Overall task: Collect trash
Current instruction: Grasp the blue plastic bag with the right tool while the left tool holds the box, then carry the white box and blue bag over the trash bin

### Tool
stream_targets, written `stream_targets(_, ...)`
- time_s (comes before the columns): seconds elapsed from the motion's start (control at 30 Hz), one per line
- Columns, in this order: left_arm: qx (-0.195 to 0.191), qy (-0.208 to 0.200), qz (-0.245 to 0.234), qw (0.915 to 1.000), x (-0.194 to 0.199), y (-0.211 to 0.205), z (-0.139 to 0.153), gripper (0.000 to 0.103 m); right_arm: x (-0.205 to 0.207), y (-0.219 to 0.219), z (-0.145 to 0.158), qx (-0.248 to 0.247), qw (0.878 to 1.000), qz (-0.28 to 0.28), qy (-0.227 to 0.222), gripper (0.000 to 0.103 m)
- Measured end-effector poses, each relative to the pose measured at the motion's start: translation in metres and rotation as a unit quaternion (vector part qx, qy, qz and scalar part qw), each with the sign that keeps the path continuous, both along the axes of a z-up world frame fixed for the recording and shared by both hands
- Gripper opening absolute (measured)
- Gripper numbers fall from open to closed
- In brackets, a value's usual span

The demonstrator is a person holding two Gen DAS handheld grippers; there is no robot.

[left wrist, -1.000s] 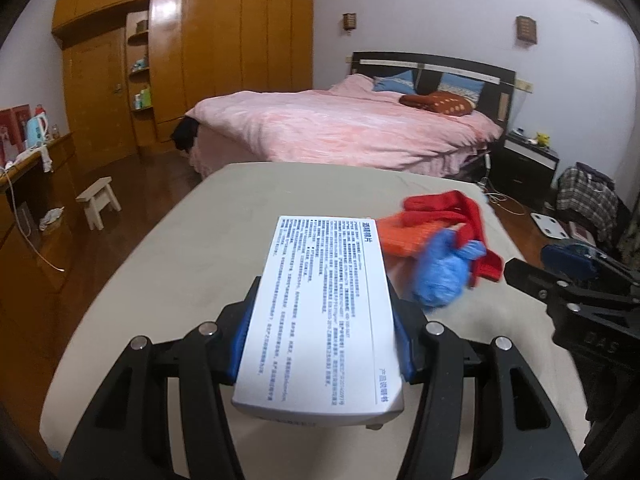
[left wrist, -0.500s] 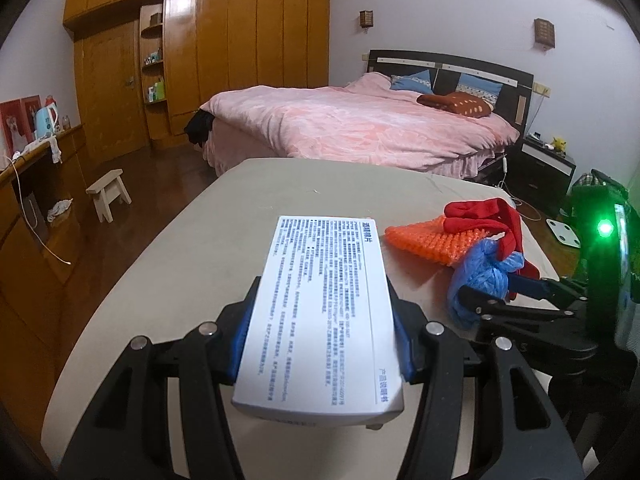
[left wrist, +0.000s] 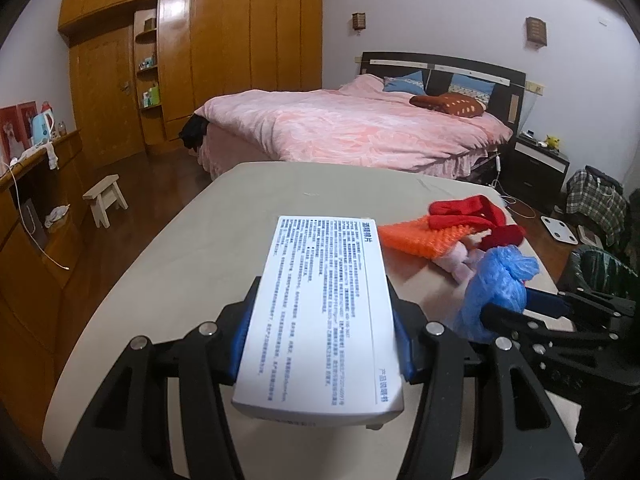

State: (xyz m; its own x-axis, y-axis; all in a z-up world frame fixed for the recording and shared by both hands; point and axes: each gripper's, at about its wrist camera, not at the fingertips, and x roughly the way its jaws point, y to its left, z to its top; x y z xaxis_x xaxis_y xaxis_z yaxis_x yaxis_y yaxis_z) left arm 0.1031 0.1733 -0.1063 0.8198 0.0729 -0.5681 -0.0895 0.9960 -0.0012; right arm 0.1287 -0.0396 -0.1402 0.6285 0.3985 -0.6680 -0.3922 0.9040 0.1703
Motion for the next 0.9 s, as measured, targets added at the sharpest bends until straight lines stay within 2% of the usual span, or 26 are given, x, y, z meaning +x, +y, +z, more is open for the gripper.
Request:
stream_targets(0.2, 0.001, 0.001, -0.016, 0.9999, -0.013, -0.019, 0.003, 0.054, -0.016, -0.024, 0.015, 0.02, 1.0, -0.008, -0.011, 0.048)
stream_targets(0.47, -0.002, -0.023, -0.05, 0.9985, -0.02, -0.053, 0.023, 0.054, -0.038, -0.069, 0.047, 0.028, 0.998, -0.038, -0.05, 0.048)
stream_targets(0.67, -0.006, -0.043, -0.096, 0.9944, -0.021, -0.097, 0.038, 0.054, -0.051, -0.112, 0.064, 0.024, 0.994, -0.075, -0.071, 0.048)
stream_targets(0.9, -0.018, -0.053, -0.157, 0.9859, -0.024, -0.159, 0.044, 0.054, -0.066, -0.168, 0.072, 0.017, 0.987, -0.131, -0.087, 0.048)
